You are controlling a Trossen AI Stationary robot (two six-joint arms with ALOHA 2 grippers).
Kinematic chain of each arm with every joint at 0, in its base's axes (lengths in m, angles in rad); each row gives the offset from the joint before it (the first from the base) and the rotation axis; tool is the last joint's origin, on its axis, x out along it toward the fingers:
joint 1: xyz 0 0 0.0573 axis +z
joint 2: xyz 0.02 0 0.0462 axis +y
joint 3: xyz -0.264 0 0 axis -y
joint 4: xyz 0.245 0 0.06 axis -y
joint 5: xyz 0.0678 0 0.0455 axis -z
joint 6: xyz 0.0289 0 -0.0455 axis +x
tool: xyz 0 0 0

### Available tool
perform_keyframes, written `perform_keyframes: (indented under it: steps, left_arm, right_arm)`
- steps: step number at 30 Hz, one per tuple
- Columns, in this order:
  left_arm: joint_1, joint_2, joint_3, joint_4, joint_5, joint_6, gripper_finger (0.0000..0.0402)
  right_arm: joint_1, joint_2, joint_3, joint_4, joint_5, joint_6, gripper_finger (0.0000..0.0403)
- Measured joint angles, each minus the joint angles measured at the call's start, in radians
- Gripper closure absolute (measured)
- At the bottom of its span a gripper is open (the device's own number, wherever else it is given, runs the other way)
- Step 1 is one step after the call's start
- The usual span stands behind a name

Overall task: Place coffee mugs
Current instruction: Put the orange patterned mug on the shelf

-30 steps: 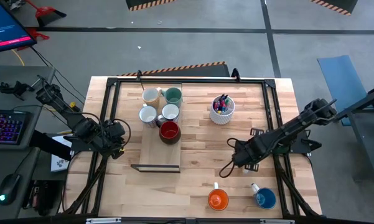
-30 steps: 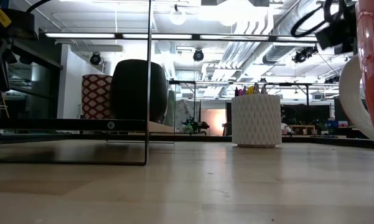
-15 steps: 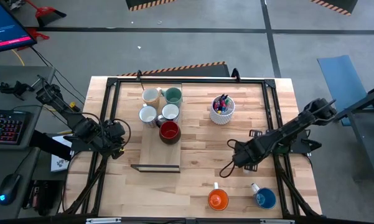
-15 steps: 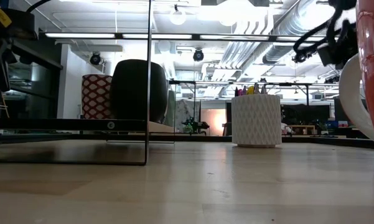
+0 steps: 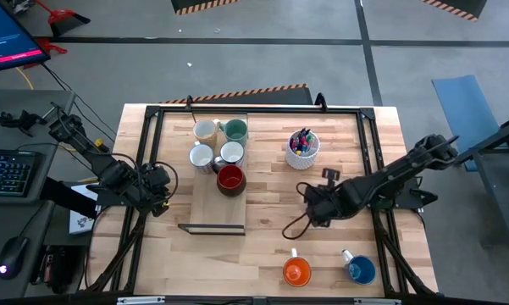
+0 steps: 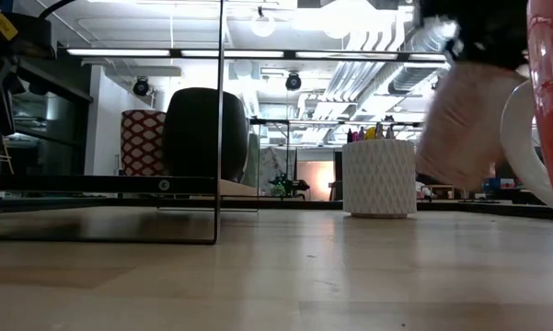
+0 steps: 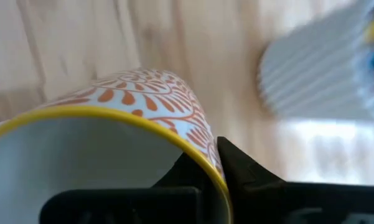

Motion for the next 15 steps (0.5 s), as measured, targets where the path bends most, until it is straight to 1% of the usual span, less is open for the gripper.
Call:
perform_keyframes:
  steps: [2, 4, 6, 10, 15]
  left_arm:
    - [0.000, 0.000, 0.000, 0.000, 0.000, 0.001, 0.0339]
    - [0.000, 0.000, 0.000, 0.000, 0.000, 0.005, 0.0339]
    - [0.000, 0.000, 0.000, 0.000, 0.009, 0.006, 0.0339]
    - [-0.003, 0.000, 0.000, 0.002, 0.037, 0.033, 0.0339]
    - [-0.050, 0.000, 0.000, 0.003, 0.022, 0.030, 0.0339]
  right_arm:
    - [-0.022, 0.000, 0.049, 0.016, 0.054, -0.064, 0.0402]
    - [-0.050, 0.000, 0.096, 0.072, 0.112, -0.151, 0.0402]
    - [-0.083, 0.000, 0.134, 0.148, 0.129, -0.257, 0.0402]
    - [-0.158, 0.000, 0.184, 0.337, 0.092, -0.460, 0.0402]
    - [-0.231, 0.000, 0.206, 0.504, -0.003, -0.590, 0.0403]
